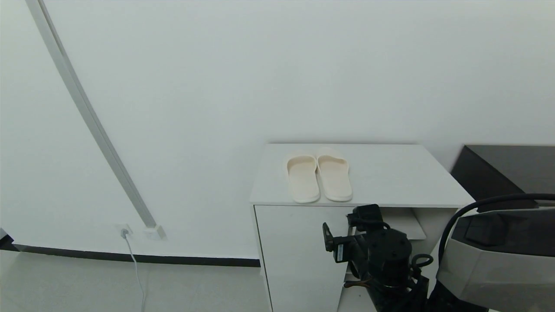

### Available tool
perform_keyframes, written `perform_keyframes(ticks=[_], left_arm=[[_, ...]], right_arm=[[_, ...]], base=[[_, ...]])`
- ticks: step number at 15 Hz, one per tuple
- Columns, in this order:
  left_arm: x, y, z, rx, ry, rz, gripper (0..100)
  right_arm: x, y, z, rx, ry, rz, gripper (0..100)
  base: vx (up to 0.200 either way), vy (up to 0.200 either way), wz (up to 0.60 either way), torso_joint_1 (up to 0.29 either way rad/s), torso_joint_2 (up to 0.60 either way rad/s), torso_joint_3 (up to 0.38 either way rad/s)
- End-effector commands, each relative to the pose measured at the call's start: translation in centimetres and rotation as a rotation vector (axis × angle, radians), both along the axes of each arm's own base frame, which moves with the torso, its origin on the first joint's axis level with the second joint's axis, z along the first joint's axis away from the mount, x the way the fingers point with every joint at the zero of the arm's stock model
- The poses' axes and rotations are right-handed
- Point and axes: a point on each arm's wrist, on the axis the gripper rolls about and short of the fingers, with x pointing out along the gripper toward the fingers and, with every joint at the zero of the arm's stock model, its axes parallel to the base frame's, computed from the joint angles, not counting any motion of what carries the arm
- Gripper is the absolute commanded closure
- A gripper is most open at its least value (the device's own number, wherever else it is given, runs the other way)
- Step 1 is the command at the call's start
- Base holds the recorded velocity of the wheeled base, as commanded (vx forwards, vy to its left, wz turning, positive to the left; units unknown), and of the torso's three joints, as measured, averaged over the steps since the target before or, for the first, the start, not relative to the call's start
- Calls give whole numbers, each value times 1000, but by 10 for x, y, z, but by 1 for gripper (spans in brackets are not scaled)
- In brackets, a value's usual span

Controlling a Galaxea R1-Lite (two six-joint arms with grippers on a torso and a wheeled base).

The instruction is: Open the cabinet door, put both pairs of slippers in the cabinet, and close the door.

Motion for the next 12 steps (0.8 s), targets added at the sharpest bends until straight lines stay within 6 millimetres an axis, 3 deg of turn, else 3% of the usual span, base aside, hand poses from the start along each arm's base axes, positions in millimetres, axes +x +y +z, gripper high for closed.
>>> perform_keyframes(ticks=[1, 12], left_arm=[[0, 0, 0, 0, 2, 0, 100], [0, 0, 0, 1, 2, 0, 100]], right_arm=[[0, 0, -1, -1, 1, 1, 0], [2, 1, -7, 9, -7, 33, 0]], base=[[0, 0, 0, 193, -403, -222], [0, 0, 0, 172, -363, -195]])
